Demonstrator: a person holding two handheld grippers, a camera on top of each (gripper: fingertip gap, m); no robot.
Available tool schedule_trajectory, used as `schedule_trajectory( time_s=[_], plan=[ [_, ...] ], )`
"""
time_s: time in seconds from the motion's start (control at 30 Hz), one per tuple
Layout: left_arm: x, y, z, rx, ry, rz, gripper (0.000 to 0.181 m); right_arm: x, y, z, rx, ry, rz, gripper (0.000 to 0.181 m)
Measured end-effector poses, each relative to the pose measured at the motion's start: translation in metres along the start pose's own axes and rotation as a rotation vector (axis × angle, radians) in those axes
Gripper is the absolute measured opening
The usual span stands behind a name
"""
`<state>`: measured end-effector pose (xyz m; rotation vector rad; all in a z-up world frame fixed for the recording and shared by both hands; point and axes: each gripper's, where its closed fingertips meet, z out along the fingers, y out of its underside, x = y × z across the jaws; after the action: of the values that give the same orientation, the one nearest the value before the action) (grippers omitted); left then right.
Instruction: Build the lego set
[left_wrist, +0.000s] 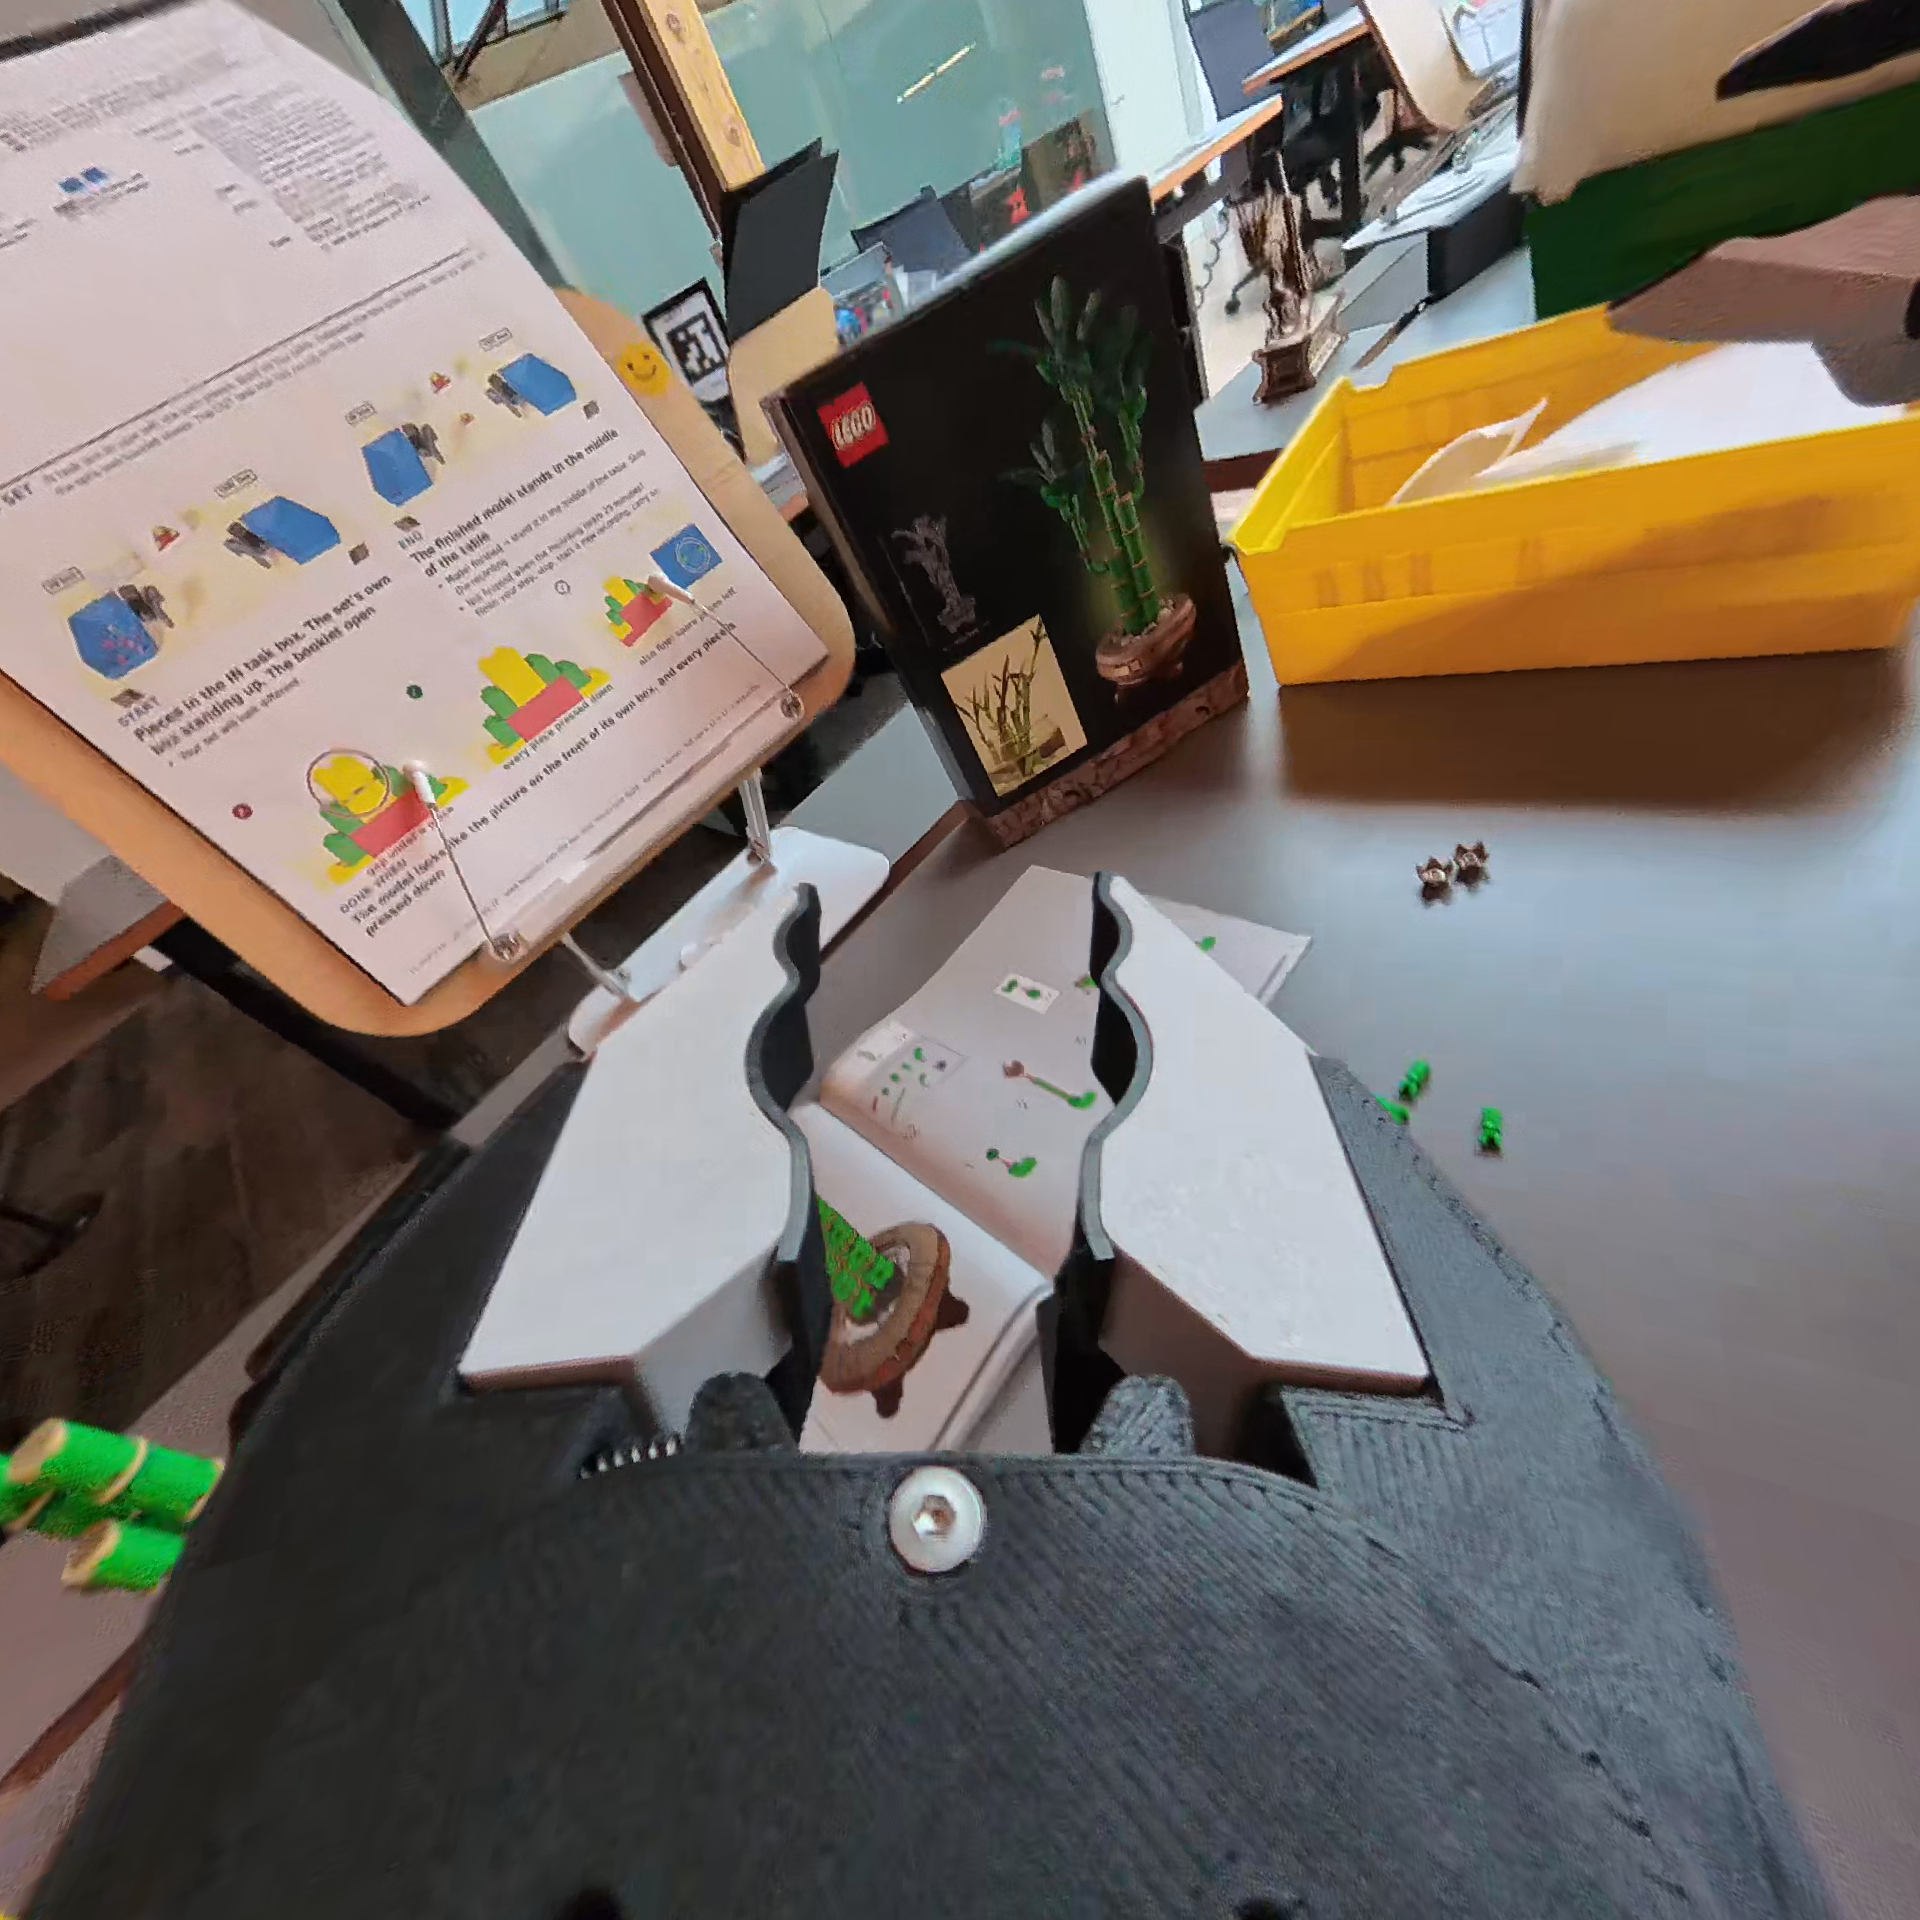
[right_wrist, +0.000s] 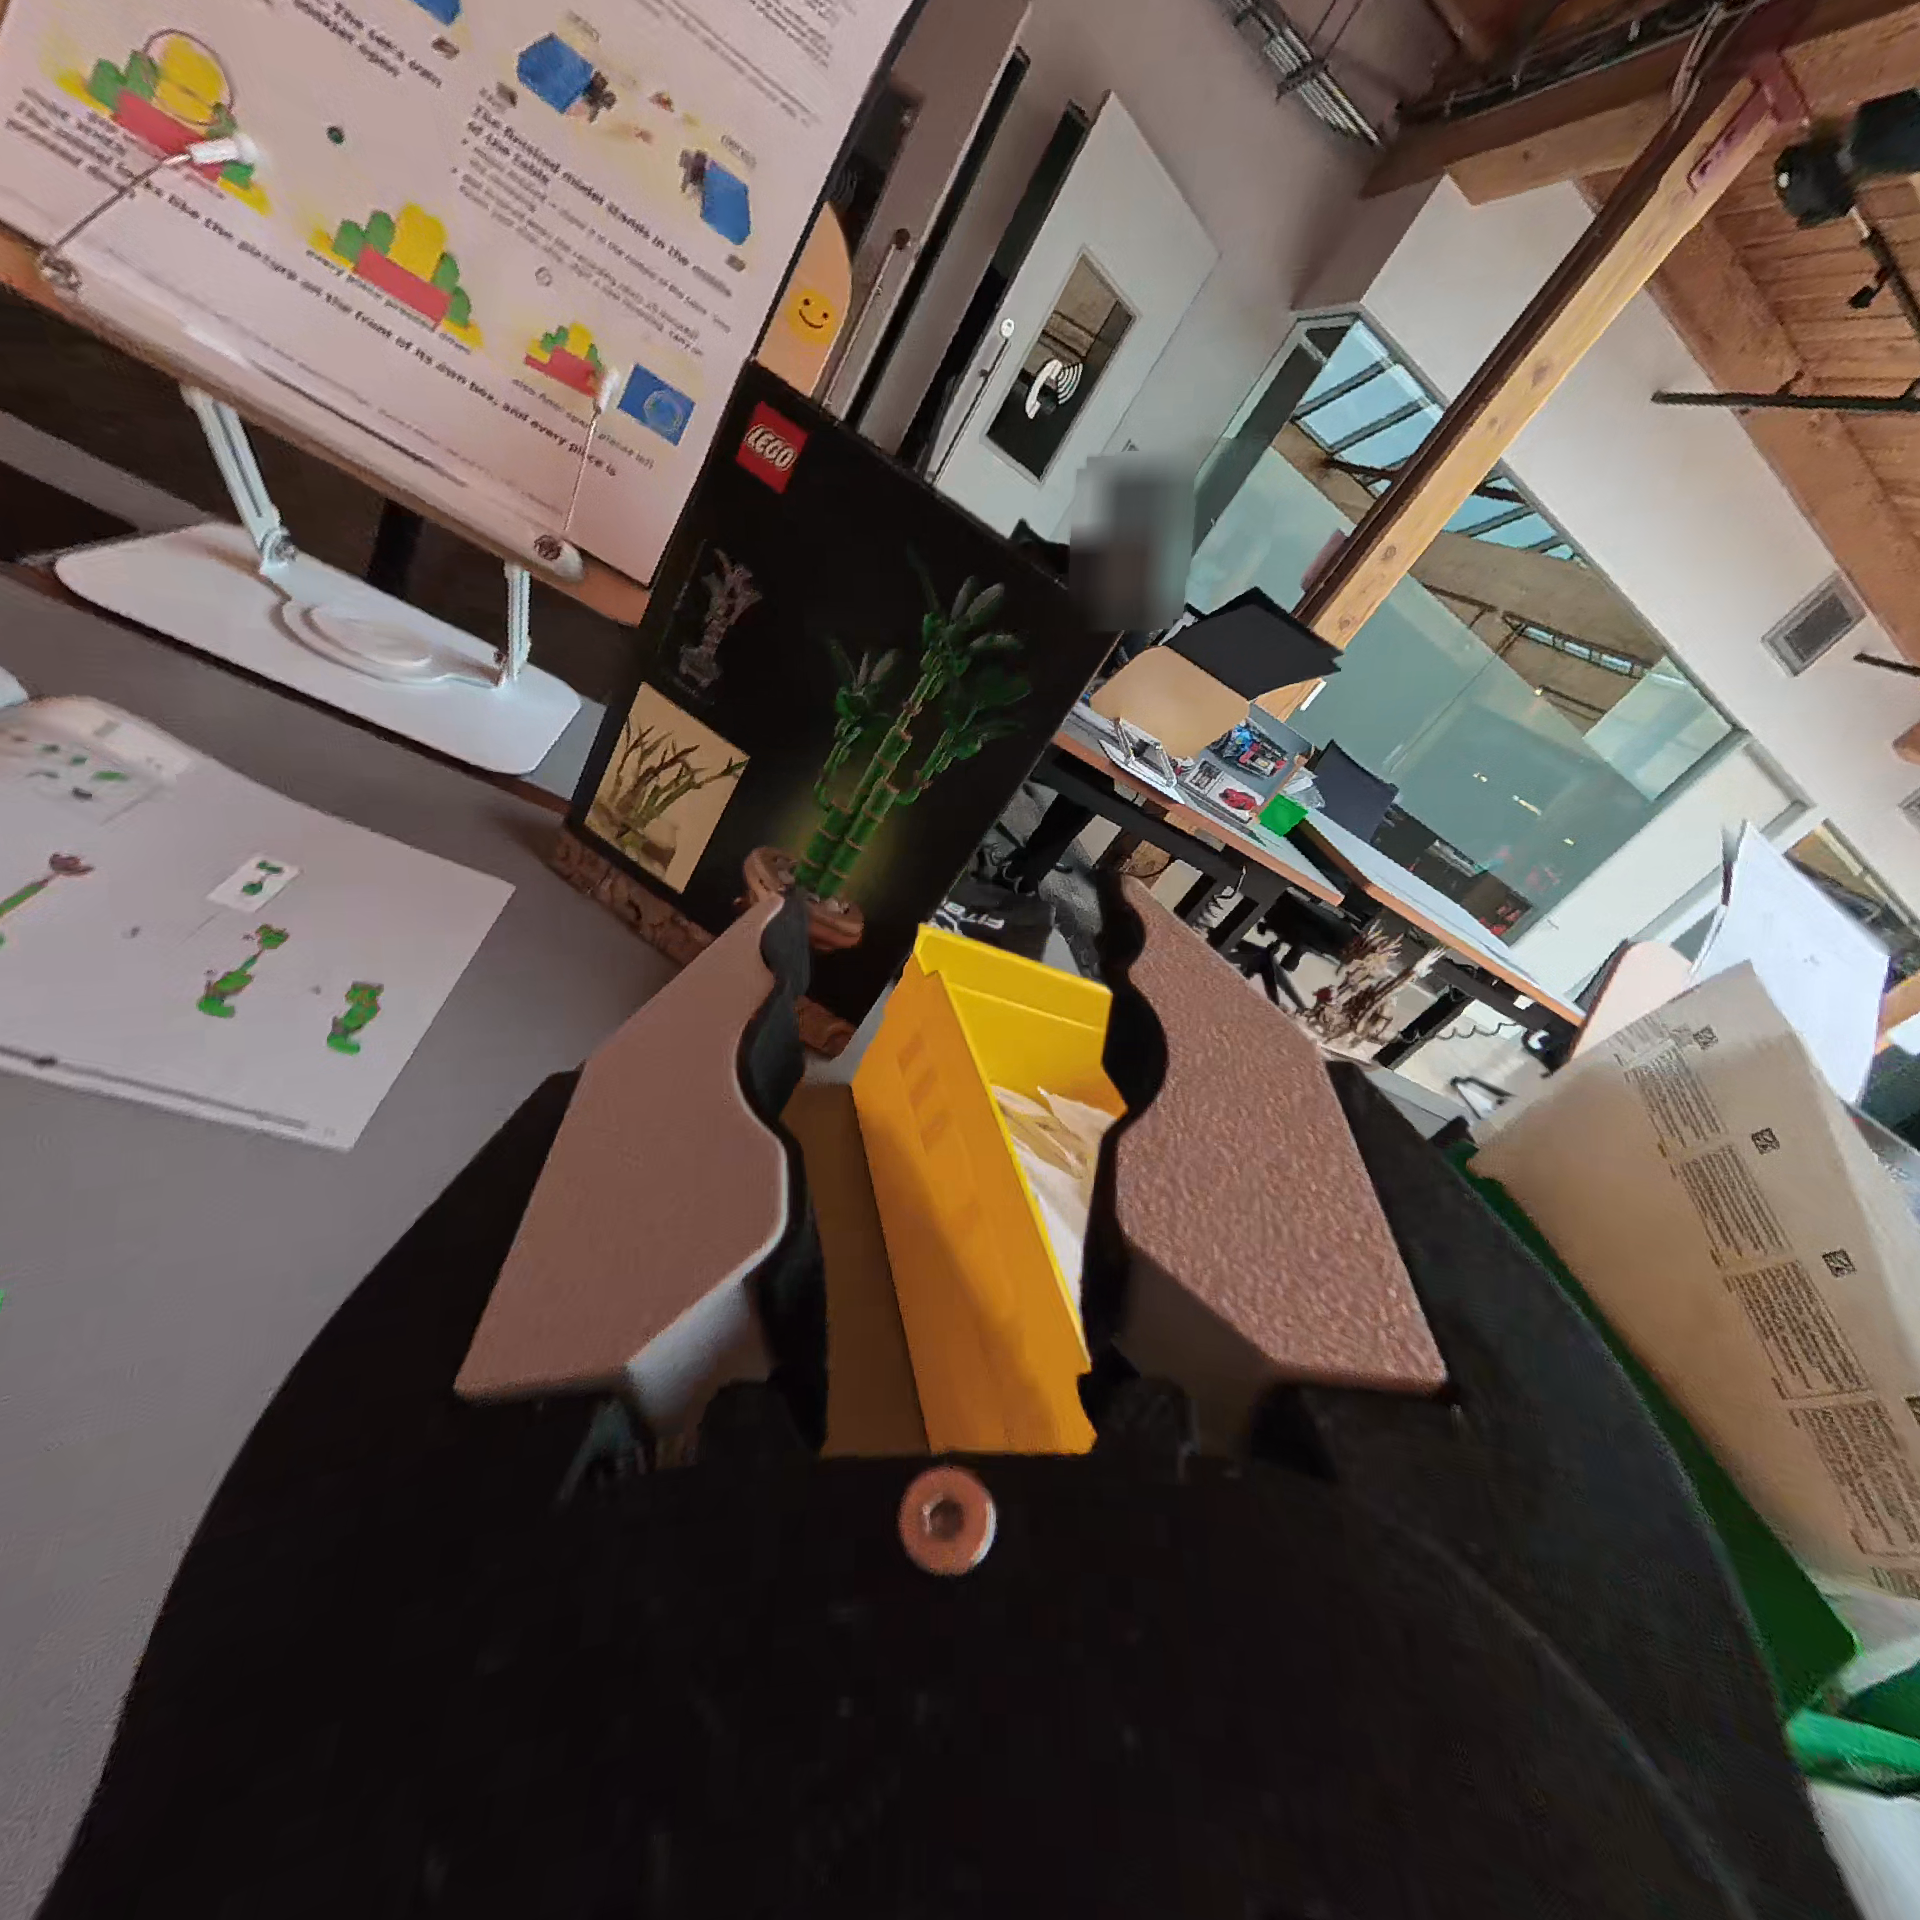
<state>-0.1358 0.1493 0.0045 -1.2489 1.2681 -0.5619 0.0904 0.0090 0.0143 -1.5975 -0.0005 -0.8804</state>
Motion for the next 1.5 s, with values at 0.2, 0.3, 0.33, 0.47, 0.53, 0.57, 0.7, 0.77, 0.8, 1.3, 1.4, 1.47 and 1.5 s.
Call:
schedule_trajectory(
  time_s=[0.2,0.3,0.33,0.47,0.53,0.57,0.7,0.77,0.8,1.3,1.4,1.47,1.5],
  plan=[
    [-0.01,-0.032,0.037,0.024,-0.032,-0.042,0.056,0.012,-0.027,0.061,-0.062,0.015,0.092,0.058],
    [-0.005,-0.01,0.047,0.04,-0.021,-0.114,0.051,0.0,-0.005,0.076,-0.096,0.042,0.114,0.058],
    [-0.003,0.004,0.05,0.021,-0.014,-0.109,0.05,-0.01,0.005,0.078,-0.088,0.026,0.14,0.057],
    [-0.009,0.044,0.054,-0.08,-0.056,-0.059,0.051,-0.049,0.039,0.084,-0.116,-0.079,0.052,0.053],
    [-0.011,0.044,0.055,-0.083,-0.044,-0.077,0.052,-0.047,0.03,0.084,-0.067,-0.074,0.031,0.051],
    [-0.011,0.044,0.055,-0.084,-0.03,-0.093,0.052,-0.049,0.029,0.083,-0.058,-0.098,0.06,0.049],
    [-0.016,0.05,0.048,-0.09,-0.001,-0.149,0.05,-0.066,0.029,0.081,-0.074,-0.217,0.108,0.047],
    [-0.028,0.06,0.039,-0.111,-0.028,-0.129,0.049,-0.079,0.031,0.081,-0.079,-0.289,0.086,0.045],
    [-0.037,0.066,0.032,-0.123,-0.051,-0.115,0.047,-0.085,0.034,0.082,-0.095,-0.319,0.085,0.045],
    [-0.107,0.039,-0.026,-0.051,-0.171,-0.065,0.036,-0.146,0.035,0.084,-0.097,-0.511,0.099,0.037],
    [-0.149,0.002,-0.086,-0.034,-0.31,0.048,0.032,-0.142,0.036,0.087,-0.079,-0.493,0.106,0.037],
    [-0.177,0.002,-0.135,-0.073,-0.365,0.077,0.03,-0.141,0.039,0.088,-0.085,-0.491,0.1,0.037],
    [-0.193,0.009,-0.16,-0.108,-0.405,0.08,0.031,-0.141,0.041,0.088,-0.088,-0.493,0.096,0.037]
  ],
)
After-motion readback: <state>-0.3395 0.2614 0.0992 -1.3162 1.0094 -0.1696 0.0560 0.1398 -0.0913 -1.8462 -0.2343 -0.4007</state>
